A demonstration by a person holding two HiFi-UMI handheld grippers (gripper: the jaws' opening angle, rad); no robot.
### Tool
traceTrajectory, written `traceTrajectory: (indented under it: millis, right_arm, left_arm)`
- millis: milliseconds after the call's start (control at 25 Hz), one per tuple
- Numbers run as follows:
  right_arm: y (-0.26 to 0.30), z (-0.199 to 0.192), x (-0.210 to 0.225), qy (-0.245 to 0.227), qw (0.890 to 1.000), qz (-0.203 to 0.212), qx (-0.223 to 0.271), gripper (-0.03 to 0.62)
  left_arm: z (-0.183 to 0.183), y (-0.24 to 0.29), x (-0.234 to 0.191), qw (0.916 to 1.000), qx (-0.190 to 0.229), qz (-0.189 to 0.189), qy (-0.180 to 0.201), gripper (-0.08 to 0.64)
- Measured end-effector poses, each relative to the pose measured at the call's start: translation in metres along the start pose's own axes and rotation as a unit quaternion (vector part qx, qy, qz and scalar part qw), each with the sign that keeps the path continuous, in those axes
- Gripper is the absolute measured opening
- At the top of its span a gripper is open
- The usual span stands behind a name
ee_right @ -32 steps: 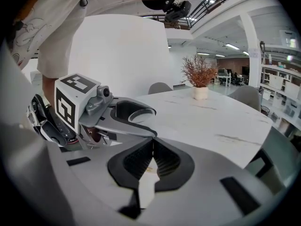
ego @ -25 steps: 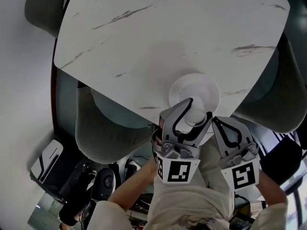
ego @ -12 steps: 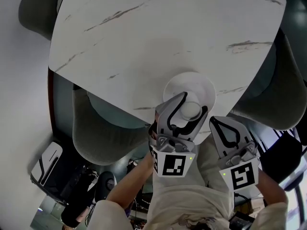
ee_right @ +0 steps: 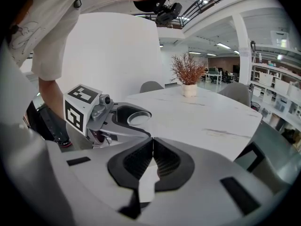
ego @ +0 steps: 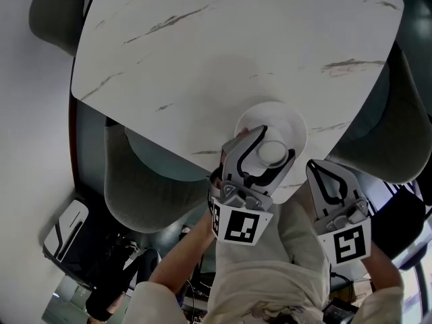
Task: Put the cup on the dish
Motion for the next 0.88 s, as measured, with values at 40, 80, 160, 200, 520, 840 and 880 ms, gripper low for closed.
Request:
traceTrajectory:
  millis: [40, 80, 160, 200, 520, 840, 880]
  right_arm:
    - [0.000, 0.001, 0.000, 0.001, 1.000, -0.002, 0.002, 0.005]
    - [0.000, 0.002, -0.001, 0.003, 1.000, -0.003, 0.004, 0.005]
    - [-0.002, 0.003, -0.003, 0.001, 1.000, -0.005, 0.006, 0.005]
    - [-0.004, 0.003, -0.004, -0.003, 1.000, -0.006, 0.006, 0.005]
    - [-0.022, 0.017, -0.011, -0.012, 0.999, -0.015, 0.033, 0.005]
    - [-0.040, 0.042, -0.027, -0.020, 0.998, 0.012, 0.053, 0.005]
    - [-0.043, 0.046, -0.029, -0.020, 0.998, 0.017, 0.057, 0.005]
  left_arm:
    - [-0.001, 0.000, 0.000, 1.0000, -0.003, -0.003, -0.004, 0.281]
    - [-0.002, 0.000, 0.000, 0.9999, -0.007, -0.007, -0.006, 0.304]
    - [-0.003, -0.003, 0.002, 0.9998, -0.012, -0.012, -0.006, 0.347]
    - [-0.002, -0.004, 0.003, 0.9998, -0.012, -0.014, -0.006, 0.352]
    - [0.005, -0.033, 0.004, 0.9996, -0.020, 0.001, -0.021, 0.368]
    - [0.034, -0.069, 0.009, 0.9985, -0.018, 0.022, -0.046, 0.363]
    - [0.037, -0.072, 0.011, 0.9987, -0.017, 0.024, -0.040, 0.349]
Point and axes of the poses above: the fingertips, and each gripper's own axes: y forward along the fingers, x to its right, z out of its top, the point moved 4 cm from there along -y, backward along the fingers, and after that the axes turned 5 degrees about -x, right-handed, at the moved point
